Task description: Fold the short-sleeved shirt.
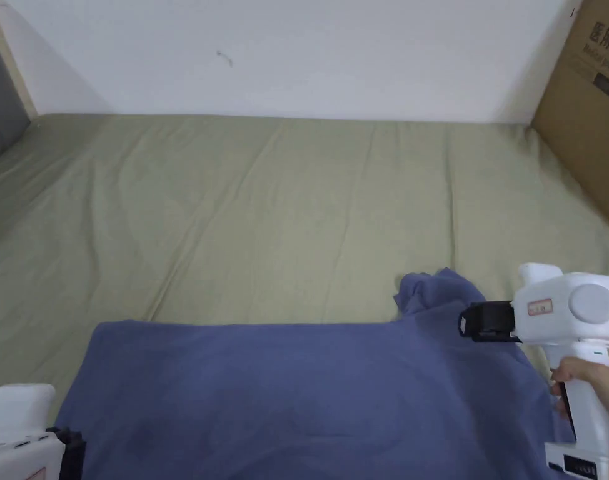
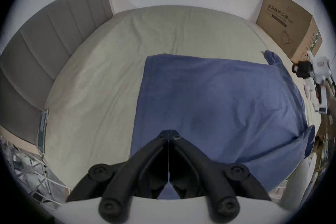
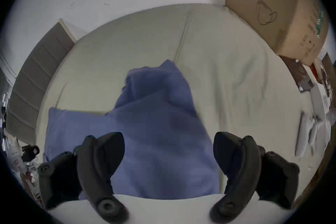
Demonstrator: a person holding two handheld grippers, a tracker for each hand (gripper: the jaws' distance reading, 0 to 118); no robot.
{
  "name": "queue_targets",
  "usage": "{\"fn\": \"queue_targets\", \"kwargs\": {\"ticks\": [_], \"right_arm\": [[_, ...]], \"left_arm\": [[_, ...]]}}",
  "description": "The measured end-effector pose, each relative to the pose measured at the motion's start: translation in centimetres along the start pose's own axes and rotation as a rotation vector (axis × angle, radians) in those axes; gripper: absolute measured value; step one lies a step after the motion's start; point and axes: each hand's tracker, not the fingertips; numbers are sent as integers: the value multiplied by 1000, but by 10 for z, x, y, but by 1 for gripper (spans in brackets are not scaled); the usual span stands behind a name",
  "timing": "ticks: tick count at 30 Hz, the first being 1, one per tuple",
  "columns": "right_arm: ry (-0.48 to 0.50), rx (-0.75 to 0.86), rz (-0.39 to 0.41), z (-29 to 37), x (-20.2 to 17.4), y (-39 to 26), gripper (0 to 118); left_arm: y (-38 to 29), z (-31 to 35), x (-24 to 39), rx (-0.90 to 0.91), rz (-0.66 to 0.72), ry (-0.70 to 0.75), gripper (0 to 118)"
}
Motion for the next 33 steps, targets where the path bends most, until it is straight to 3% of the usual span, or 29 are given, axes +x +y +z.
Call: {"fn": "queue_targets", "kwargs": {"ticks": [3,5,7,8,9,10,11,12,15,19,20,21,22,23,24,30,31,32,33], "right_arm": [[-53,-71,-35,-33,13,2,97],[-75,-127,-36,-47,18,-4,71],[-73,-57,16,-36,9,-10,58],[-74,-56,28,-31,6,-10,47],[-95,-49,58,-26,5,-10,28],[-46,-32,56,-22,6,-10,0],[46,-32,8,-19,9,-10,0],[-18,-41,-11,-19,12,-9,0],[2,-39,-45,-17,14,-7,0],[-11,-30,0,-12,6,-7,0],[-12,-31,7,-12,5,-7,0],[-14,-32,13,-12,5,-6,0],[-15,-33,18,-14,4,-6,0],[-17,-35,23,-14,4,-6,0],[-18,-36,25,-14,4,-6,0],[-13,-47,37,-16,3,-6,0],[-12,-49,38,-17,3,-6,0],[-12,-49,34,-18,3,-6,0],[-4,-51,26,-18,3,-7,0]], "left_arm": [[-1,-10,-2,-20,-1,5,0],[-2,-14,-4,-31,5,-1,0],[-2,-17,-6,-40,8,0,0],[-1,-17,-6,-39,7,2,0],[0,-18,-7,-39,9,2,0],[0,-19,-8,-40,12,1,0],[0,-20,-8,-36,17,-1,0],[1,-22,-10,-36,25,2,0],[6,-25,-12,-32,29,1,0],[30,-28,-11,15,85,-19,3],[42,-35,-16,14,98,-28,9],[55,-44,-19,0,107,-37,30],[66,-54,-21,-15,110,-42,66],[78,-66,-21,-15,111,-33,93],[90,-75,-22,-7,117,-24,107],[144,-134,-30,-47,160,-8,105],[146,-144,-29,-94,149,15,93],[146,-157,-30,-146,138,34,69],[144,-165,-29,-171,126,48,64]]}}
